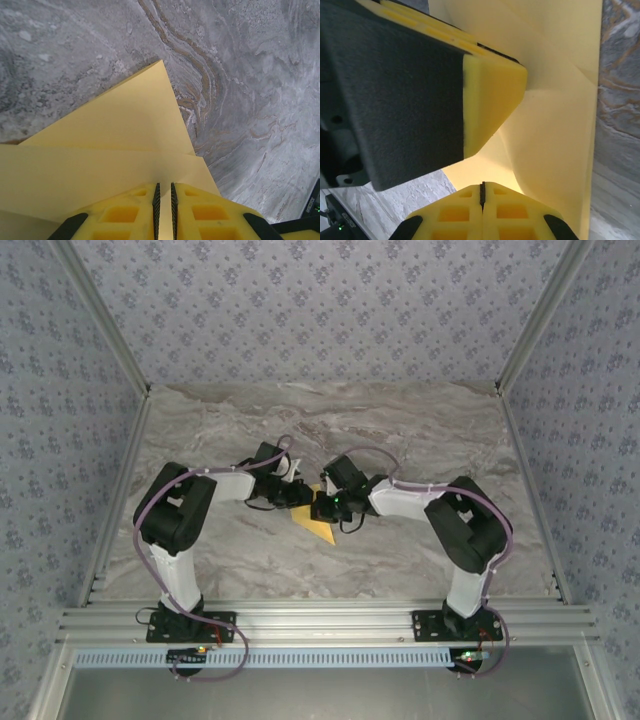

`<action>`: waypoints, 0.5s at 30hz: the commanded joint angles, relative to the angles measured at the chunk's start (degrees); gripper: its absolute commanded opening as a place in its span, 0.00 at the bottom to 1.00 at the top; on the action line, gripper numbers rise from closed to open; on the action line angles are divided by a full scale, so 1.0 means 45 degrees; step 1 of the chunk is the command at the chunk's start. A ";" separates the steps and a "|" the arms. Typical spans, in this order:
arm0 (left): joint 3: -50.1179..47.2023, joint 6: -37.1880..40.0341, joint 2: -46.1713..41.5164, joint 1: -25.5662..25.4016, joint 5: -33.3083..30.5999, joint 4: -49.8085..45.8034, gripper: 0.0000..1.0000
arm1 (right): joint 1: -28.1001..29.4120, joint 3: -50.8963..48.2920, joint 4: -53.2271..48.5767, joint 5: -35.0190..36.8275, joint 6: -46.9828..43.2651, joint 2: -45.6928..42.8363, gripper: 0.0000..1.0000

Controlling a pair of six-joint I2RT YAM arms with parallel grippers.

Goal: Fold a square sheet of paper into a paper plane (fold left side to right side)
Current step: Fourth fold the wing at the center of the table.

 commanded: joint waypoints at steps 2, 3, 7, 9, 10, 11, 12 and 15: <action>-0.0502 0.0014 -0.0253 -0.0175 -0.0559 -0.0340 0.16 | 0.0144 0.0027 0.0515 -0.0123 0.0718 0.0412 0.00; -0.0512 0.0013 -0.0351 -0.0168 -0.0571 -0.0377 0.17 | 0.0155 0.0027 0.0567 -0.0056 0.0781 0.0451 0.00; -0.0566 0.0014 -0.0615 -0.0188 -0.0585 -0.0496 0.17 | 0.0171 0.0064 0.0528 0.0169 0.0879 0.0615 0.00; -0.0553 0.0033 -0.0645 -0.0177 -0.0610 -0.0534 0.17 | 0.0185 0.0139 0.0340 0.0240 0.0914 0.0798 0.00; -0.0551 0.0033 -0.0643 -0.0195 -0.0626 -0.0541 0.17 | 0.0185 0.0190 0.0218 0.0230 0.0885 0.0888 0.00; -0.0563 0.0066 -0.0621 -0.0183 -0.0646 -0.0536 0.17 | 0.0205 0.0229 0.0058 0.0202 0.0882 0.0981 0.00; -0.0553 0.0053 -0.0595 -0.0191 -0.0663 -0.0536 0.17 | 0.0222 0.0250 -0.0079 0.0182 0.0844 0.1044 0.00; -0.0561 0.0072 -0.0497 -0.0192 -0.0763 -0.0556 0.17 | 0.0282 0.0220 -0.0696 0.0305 0.0641 0.1049 0.00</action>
